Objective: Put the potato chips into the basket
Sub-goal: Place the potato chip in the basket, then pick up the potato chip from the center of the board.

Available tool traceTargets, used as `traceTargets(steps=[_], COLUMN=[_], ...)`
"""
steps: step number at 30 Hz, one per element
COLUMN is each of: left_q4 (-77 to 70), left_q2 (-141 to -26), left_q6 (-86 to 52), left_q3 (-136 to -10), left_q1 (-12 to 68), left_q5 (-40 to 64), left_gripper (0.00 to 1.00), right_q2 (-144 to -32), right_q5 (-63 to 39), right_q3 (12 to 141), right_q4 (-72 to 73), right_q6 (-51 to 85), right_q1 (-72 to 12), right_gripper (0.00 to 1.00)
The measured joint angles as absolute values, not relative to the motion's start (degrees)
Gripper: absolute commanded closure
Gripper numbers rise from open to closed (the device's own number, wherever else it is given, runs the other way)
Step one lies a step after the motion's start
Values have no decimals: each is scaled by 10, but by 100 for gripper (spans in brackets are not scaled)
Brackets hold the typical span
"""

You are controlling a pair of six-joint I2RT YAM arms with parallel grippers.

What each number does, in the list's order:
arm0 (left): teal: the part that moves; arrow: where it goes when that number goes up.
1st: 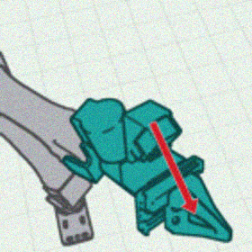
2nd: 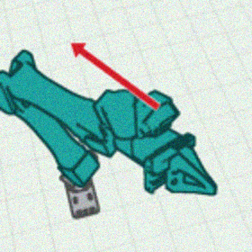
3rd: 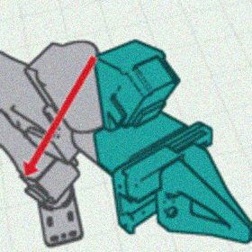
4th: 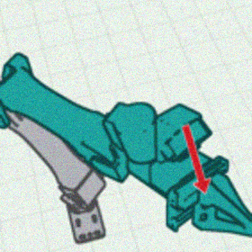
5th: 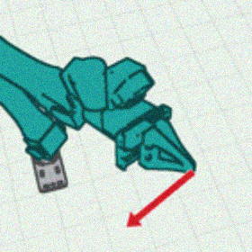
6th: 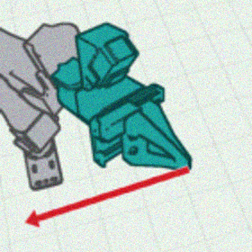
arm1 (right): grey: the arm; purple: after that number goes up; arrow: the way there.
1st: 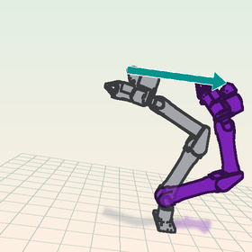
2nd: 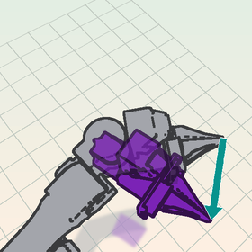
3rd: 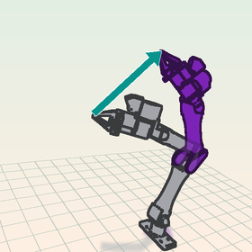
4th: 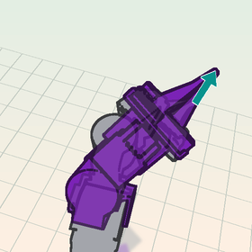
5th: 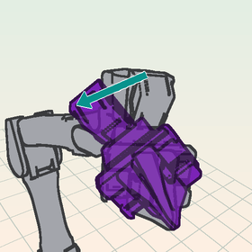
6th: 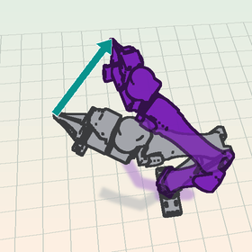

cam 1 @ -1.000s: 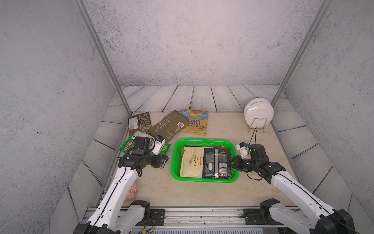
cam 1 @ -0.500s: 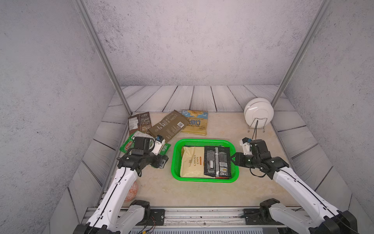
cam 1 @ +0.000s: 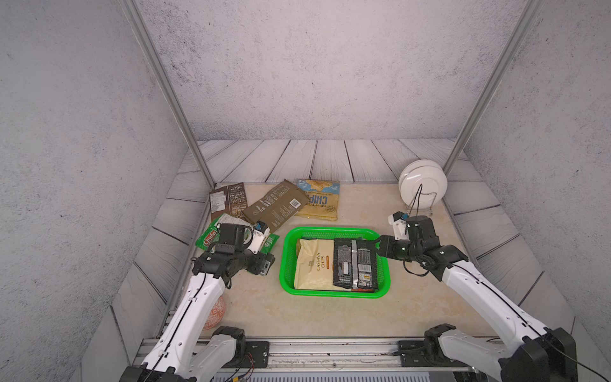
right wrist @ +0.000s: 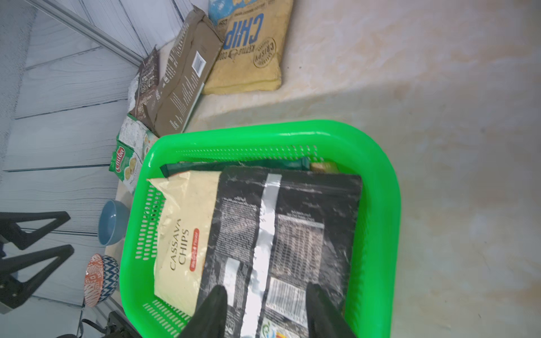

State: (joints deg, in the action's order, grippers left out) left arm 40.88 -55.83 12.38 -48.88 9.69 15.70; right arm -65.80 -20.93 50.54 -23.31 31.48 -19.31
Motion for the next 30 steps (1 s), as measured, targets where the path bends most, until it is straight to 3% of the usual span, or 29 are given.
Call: traceTargets(steps=[6,19,30], left_q4=[409,405,405], left_q2=[-562,-593,-605], left_q6=[121,111,111], left_q3=[-489,-489,-489], left_q1=[92,50,49], left_q5=[138,108,115], left_gripper=[13,13,13], right_q2=[-799,-1177,-1428], right_q5=[-240,-232,-206], right_q3=[644,1024,1298], right_q4=[-197,-236,-309], right_q6=[314,297,290], right_q1=[-193,-193,-193], right_gripper=[45,45,45])
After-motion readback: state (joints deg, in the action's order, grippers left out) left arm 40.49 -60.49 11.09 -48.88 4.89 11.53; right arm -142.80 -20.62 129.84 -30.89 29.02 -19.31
